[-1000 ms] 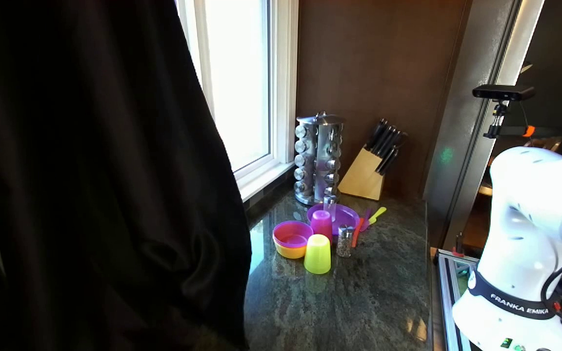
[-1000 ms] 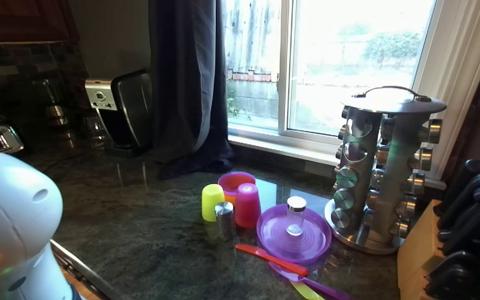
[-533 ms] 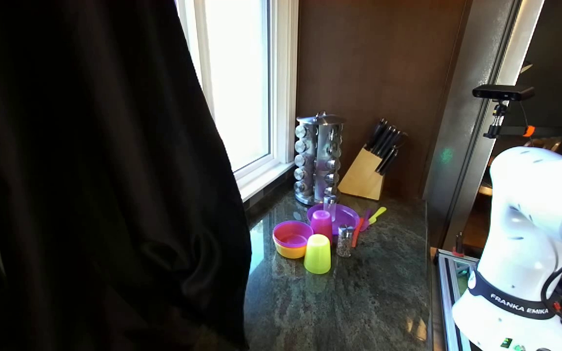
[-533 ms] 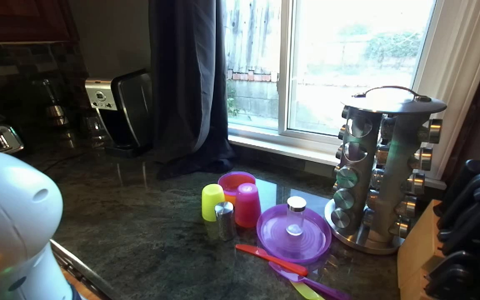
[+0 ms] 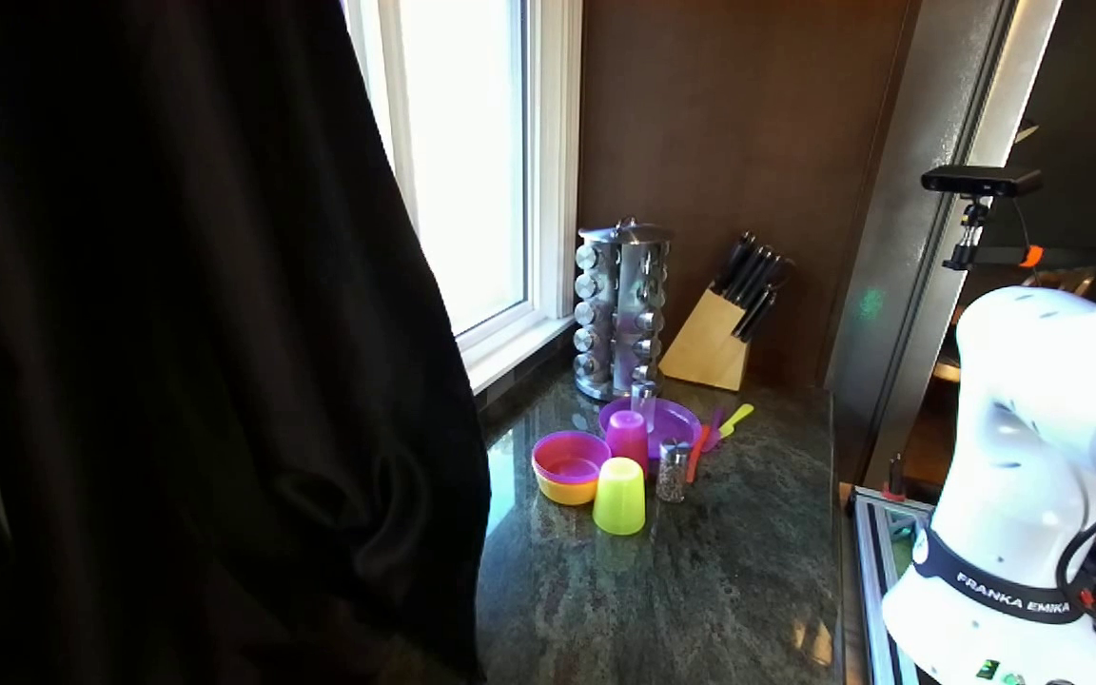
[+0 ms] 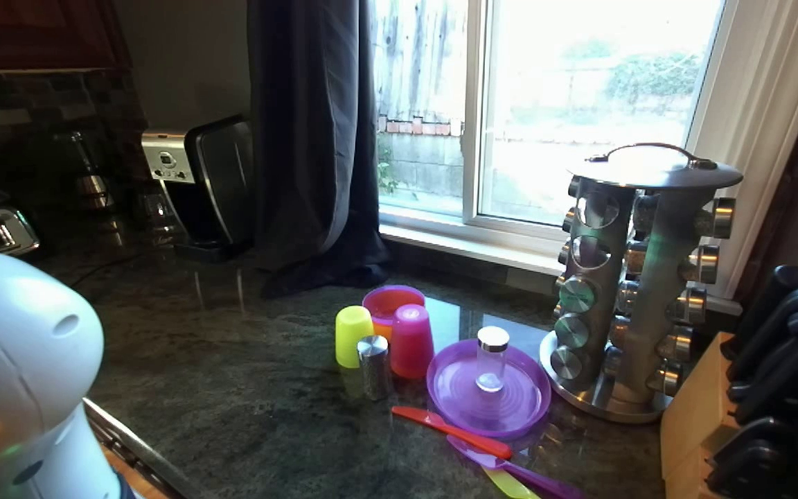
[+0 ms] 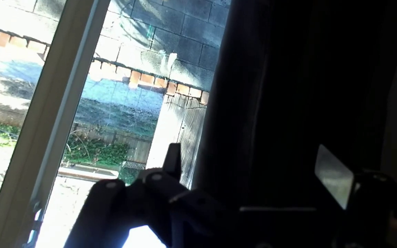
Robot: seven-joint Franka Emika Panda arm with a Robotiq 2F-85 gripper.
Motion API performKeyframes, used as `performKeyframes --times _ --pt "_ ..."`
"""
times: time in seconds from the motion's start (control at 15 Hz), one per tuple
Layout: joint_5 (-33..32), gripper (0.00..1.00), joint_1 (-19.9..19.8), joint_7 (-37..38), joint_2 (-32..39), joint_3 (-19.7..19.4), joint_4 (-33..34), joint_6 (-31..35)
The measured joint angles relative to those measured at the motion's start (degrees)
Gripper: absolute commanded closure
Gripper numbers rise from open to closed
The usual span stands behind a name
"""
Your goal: Close the curtain fully
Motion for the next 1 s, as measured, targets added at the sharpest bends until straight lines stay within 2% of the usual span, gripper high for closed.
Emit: performKeyframes --times 0.2,0.53,0.67,1.0 --pt "0.51 0.0 -0.36 2.66 3.1 0.21 2.23 4.33" --pt "0.68 0.0 -1.07 7.76 9.29 2.2 6.5 7.01" --pt "0.19 0.27 -1.71 10.48 11.53 3.65 7.91 8.51" --pt "-5.13 0.67 -4.68 19.58 16.16 6.53 10.3 13.82"
